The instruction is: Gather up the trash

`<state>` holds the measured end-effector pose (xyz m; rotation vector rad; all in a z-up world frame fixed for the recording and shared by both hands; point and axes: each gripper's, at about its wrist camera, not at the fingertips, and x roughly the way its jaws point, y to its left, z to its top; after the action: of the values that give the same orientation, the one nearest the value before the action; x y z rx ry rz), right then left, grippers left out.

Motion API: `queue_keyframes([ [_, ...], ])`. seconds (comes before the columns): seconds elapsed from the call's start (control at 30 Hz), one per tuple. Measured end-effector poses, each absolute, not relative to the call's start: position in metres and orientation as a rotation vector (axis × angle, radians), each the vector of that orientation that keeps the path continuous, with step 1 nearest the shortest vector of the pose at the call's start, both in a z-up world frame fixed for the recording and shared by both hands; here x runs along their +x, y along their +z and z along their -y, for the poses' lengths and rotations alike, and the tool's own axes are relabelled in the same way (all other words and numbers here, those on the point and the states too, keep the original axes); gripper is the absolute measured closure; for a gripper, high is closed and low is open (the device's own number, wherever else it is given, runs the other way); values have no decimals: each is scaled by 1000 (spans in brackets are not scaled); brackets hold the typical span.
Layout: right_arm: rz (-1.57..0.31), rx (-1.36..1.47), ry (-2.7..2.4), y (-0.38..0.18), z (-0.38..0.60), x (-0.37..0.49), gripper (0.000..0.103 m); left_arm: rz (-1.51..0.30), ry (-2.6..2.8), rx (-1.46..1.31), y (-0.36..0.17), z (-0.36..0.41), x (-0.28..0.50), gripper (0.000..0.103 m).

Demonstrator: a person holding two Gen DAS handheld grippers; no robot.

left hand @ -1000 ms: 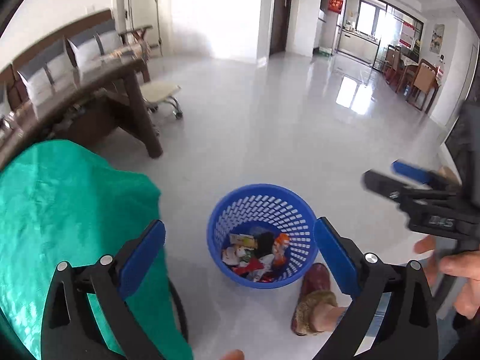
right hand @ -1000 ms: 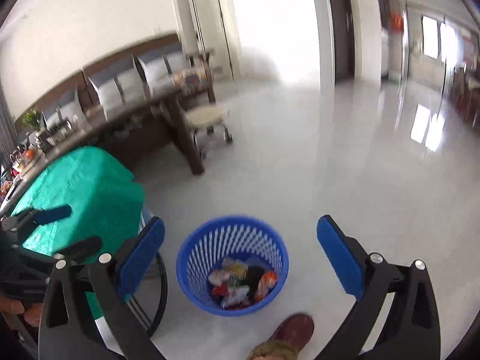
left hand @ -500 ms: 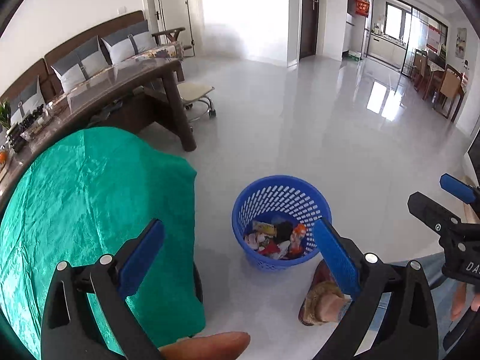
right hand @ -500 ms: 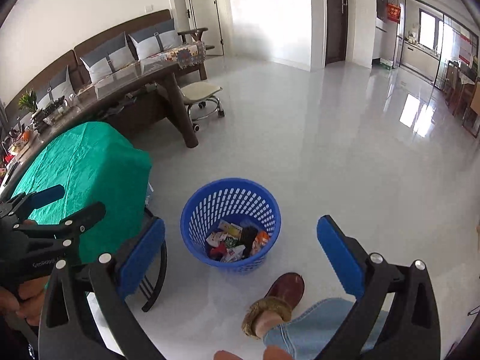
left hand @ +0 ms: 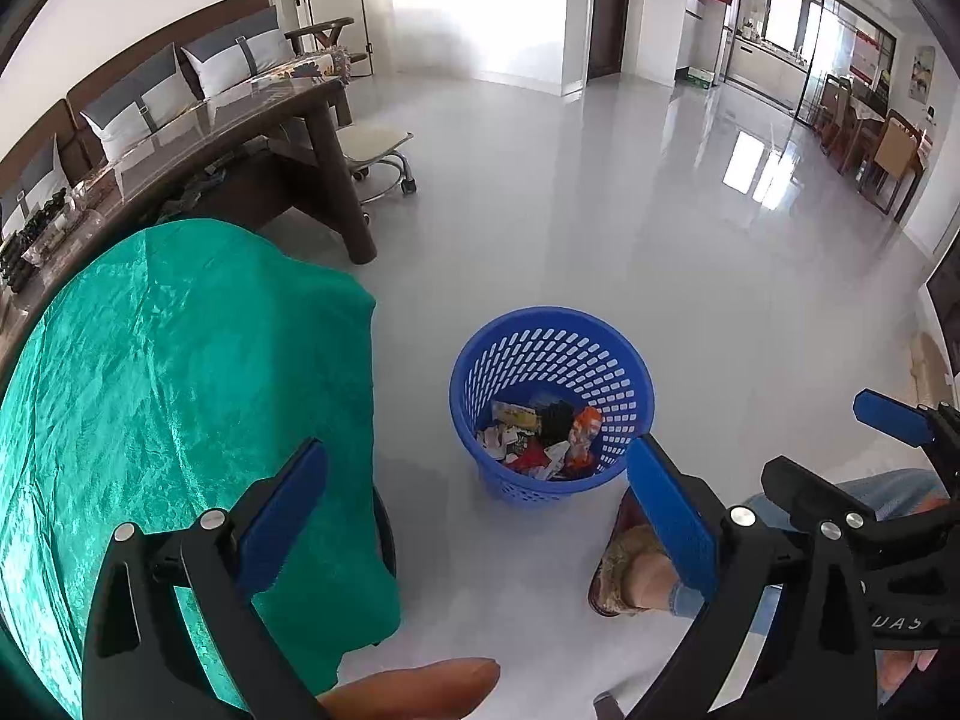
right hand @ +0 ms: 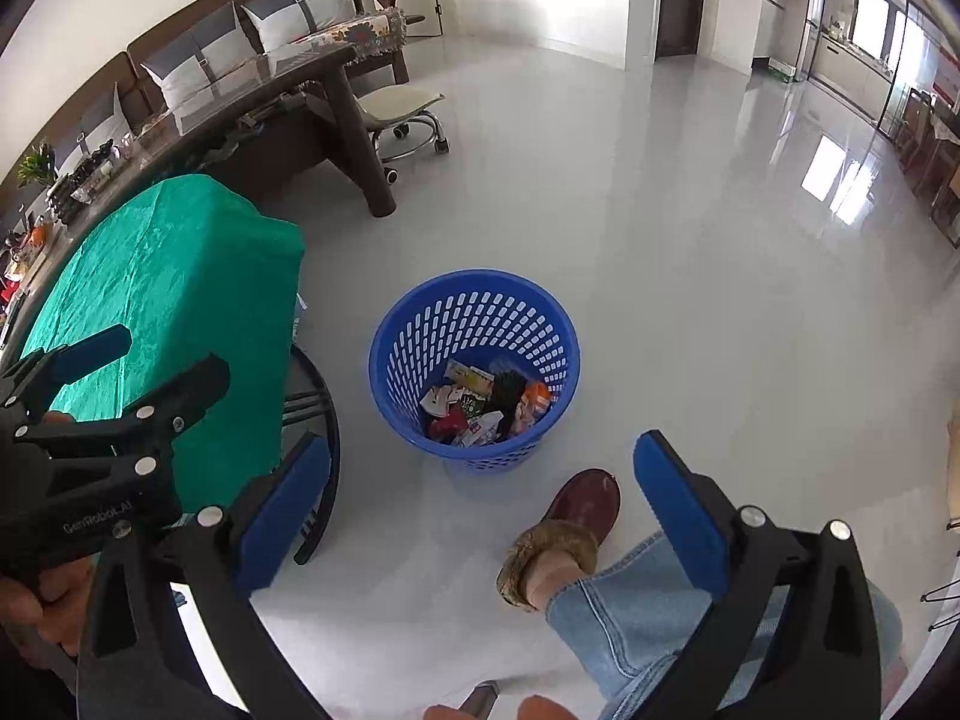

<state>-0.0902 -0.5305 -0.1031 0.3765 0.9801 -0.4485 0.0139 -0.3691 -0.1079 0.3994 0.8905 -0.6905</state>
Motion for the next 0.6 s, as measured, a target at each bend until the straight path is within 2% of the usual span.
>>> queue_keyframes([
  [0.6, -972, 366, -485, -102, 537, -88, 5, -908, -691, 411, -113, 374, 20, 5],
])
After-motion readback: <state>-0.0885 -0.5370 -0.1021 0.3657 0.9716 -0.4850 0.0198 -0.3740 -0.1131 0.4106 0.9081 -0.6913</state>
